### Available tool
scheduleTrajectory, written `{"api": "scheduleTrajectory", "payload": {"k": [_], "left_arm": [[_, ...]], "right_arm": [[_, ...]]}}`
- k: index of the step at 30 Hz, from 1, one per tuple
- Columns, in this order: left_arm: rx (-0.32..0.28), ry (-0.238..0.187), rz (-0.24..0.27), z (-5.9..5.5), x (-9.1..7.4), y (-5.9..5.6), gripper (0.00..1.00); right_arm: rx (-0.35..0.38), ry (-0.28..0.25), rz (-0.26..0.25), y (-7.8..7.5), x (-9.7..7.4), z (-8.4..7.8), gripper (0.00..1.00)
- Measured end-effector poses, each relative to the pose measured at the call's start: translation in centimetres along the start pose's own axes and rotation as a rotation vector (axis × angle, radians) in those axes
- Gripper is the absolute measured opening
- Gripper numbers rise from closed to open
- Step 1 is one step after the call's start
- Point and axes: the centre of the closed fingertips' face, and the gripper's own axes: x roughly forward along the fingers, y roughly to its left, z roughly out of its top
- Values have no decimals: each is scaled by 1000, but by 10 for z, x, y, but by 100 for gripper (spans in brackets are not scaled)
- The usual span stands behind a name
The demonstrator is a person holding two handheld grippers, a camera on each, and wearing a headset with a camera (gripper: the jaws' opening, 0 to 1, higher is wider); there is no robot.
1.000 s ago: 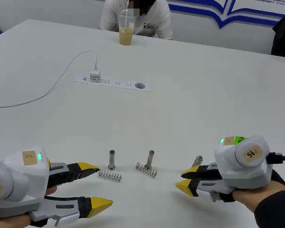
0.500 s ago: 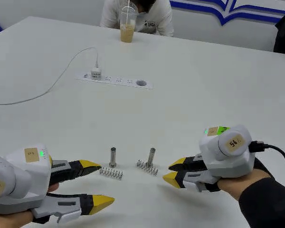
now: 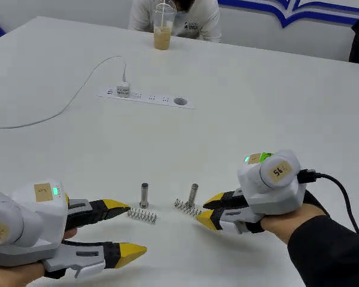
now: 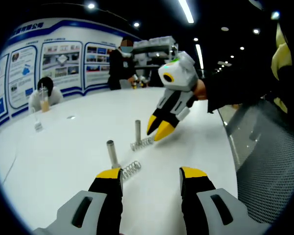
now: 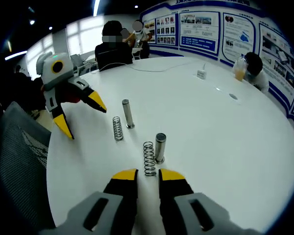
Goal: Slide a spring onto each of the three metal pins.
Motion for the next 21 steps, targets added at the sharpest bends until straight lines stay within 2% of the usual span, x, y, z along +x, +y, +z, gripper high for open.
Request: {"api": "scheduleTrajectory", "payload": {"k": [21], "left_arm": [[-3,-1,0,-2,0,3,47]], "right_arm": [[-6,23,9,0,13,-3,17]]}}
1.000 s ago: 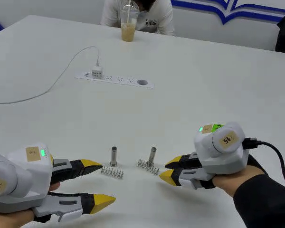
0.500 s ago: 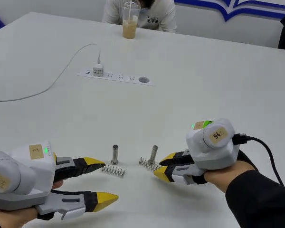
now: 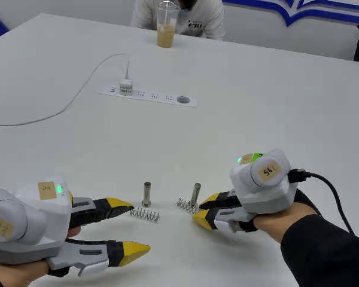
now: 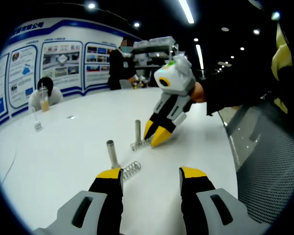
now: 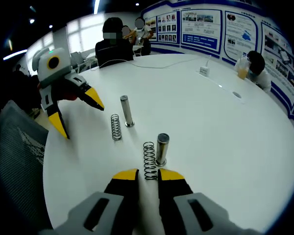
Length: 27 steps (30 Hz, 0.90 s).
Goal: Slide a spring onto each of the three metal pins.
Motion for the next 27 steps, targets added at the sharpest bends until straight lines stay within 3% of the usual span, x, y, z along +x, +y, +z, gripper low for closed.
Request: {"api": "scheduleTrajectory", "payload": {"k": [18,27], "left_arm": [[7,6,-1,1,-1,-1,47],[12,4,-6,3,0,-4,46]], "right_arm": [[-11,10,-1,0,0,-3,12],[-15,27,21,8,-5,-5,12]]}}
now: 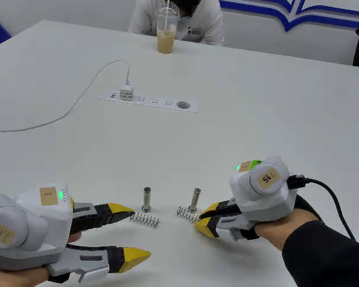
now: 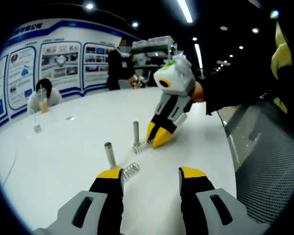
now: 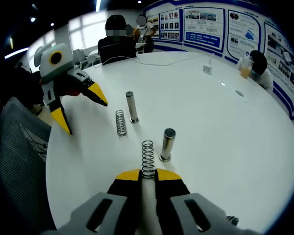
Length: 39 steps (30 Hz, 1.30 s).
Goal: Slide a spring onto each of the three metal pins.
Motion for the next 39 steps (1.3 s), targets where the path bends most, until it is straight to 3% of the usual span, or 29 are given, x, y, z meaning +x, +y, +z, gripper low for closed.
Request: {"api": "scheduleTrajectory", "payload": {"k": [12,39], "left_arm": [[12,1,-20,1,5,-6,45],[94,2,-107,7,20,-27,37]], "right_arm": [[-49,14,38,19,-13,2,12],[-225,42,210,72,-27,17,12]]}}
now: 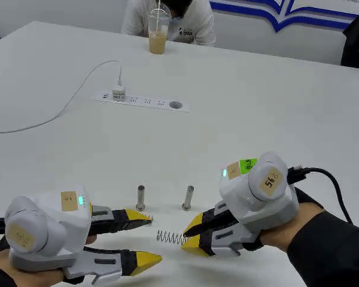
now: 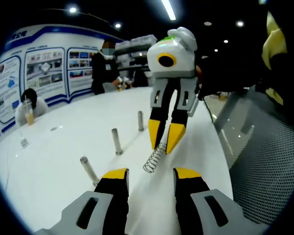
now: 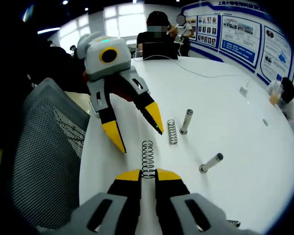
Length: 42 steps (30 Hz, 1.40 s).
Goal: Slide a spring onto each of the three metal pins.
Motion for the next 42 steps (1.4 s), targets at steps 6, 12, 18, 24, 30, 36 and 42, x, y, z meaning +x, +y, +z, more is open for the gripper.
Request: {"api": "scheduleTrajectory", "payload": {"k": [6,12,18,24,30,36,42], "left_arm": [[24,3,-30,-1,2,-5,30],[45,0,-45,0,4,-8,24],[63,0,-59,0,4,-11,19],[75,3,-72,-1,4,-14,14],[79,0,-71,0,3,-14,12],[82,1,-72,1,3,-15,12],[83,2,-73,1,3,-15,12]], "right_arm": [[-33,16,25,7,1,0,12],[-49,23,36,10,1,1,12],[-67,27,47,13,0,3,12],[-78,27,53,15,-1,6,12],[-83,22,57,16,-6,11,12],[-89,9,53,16,-11,18,11],[-105,-7,48,18,-14,27,11]]}}
